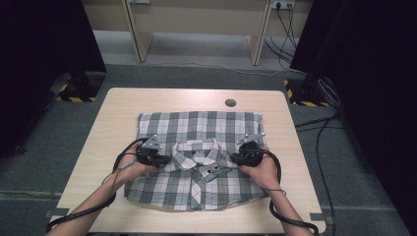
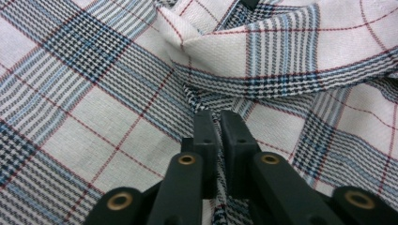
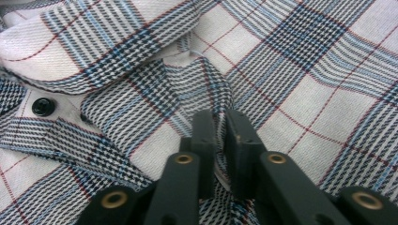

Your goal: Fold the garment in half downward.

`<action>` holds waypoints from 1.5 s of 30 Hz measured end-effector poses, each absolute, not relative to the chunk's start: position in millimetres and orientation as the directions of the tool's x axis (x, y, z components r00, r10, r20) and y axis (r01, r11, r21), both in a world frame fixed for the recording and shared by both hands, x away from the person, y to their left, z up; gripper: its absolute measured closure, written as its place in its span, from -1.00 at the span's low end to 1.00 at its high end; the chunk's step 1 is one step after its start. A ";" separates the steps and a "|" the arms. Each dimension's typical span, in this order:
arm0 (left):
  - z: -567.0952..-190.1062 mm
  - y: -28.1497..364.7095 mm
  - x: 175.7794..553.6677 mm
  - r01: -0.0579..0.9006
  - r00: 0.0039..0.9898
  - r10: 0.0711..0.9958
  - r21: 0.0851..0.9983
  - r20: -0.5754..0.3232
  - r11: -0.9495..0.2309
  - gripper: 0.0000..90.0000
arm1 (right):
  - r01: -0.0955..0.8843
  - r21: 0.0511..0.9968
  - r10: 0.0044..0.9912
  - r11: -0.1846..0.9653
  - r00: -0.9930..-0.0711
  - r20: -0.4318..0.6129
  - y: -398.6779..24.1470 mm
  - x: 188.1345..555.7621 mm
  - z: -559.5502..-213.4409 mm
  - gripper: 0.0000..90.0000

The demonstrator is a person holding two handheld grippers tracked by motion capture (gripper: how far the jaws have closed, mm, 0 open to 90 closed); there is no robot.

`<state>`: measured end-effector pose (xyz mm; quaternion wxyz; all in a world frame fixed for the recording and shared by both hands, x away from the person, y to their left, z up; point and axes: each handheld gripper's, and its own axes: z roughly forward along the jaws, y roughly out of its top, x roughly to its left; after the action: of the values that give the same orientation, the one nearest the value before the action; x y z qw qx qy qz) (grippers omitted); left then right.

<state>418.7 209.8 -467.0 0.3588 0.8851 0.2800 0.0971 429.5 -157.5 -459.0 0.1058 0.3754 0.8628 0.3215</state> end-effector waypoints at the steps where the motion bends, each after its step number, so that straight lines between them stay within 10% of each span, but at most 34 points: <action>1: -466.7 209.7 418.1 0.428 0.822 0.569 0.691 -0.030 -0.582 0.94 | 0.576 0.635 0.714 0.515 -0.698 0.053 -157.0 428.7 -458.6 0.91; 21: -435.0 227.5 376.9 0.299 0.842 0.538 0.858 -0.032 -0.418 0.95 | 0.466 0.729 0.668 0.501 -0.744 0.016 -174.0 390.5 -427.3 0.93; 41: -465.5 231.5 332.0 0.260 0.907 0.420 0.814 -0.021 -0.520 0.95 | 0.435 0.643 0.557 0.630 -0.831 0.017 -174.8 346.6 -454.2 0.91; 45: -460.2 237.1 328.2 0.247 0.895 0.445 0.851 -0.018 -0.463 0.52 | 0.421 0.655 0.537 0.627 -0.843 0.027 -176.2 344.9 -452.8 0.60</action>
<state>328.2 237.1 -460.2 0.4763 0.8490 0.2038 0.1039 344.9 -176.2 -452.8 0.0857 0.2667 0.8979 0.3394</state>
